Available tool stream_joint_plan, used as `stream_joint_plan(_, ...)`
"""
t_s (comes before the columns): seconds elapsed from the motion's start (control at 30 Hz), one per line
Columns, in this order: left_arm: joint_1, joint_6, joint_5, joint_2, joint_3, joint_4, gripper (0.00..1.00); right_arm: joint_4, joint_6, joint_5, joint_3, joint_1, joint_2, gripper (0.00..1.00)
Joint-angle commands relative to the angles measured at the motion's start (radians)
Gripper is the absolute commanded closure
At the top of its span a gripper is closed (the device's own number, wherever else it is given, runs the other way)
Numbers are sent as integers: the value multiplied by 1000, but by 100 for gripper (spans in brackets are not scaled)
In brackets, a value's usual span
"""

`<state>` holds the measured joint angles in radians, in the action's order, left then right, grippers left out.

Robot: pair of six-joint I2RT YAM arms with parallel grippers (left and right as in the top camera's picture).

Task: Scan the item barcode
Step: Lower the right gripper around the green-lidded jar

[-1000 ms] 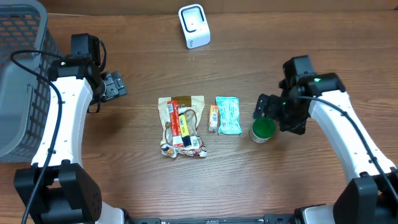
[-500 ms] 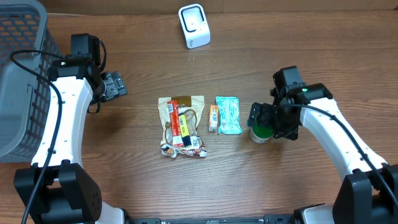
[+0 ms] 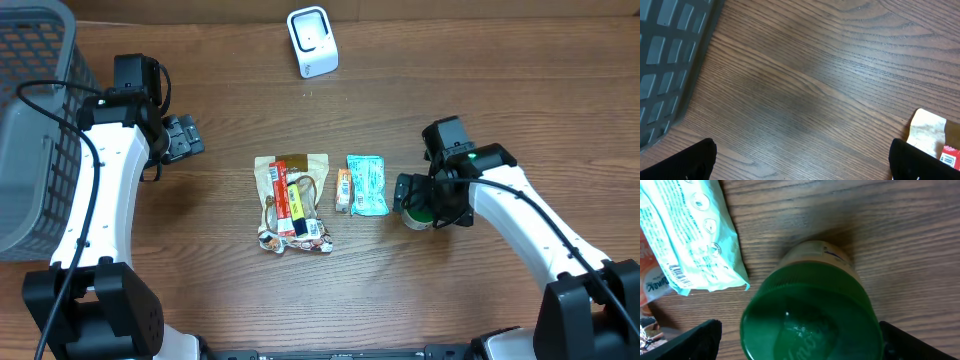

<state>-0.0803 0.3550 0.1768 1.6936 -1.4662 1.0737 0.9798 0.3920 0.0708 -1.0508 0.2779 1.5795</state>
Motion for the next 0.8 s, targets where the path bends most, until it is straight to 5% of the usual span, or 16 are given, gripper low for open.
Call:
stream_joint_plan(0.0, 2, -19, 6, -14, -14, -1, 0, -18, 1, -30, 6, 10, -5, 1)
stream_joint_plan(0.77, 2, -19, 6, -14, -14, -2, 0, -46, 1, -81, 7, 10, 2, 11)
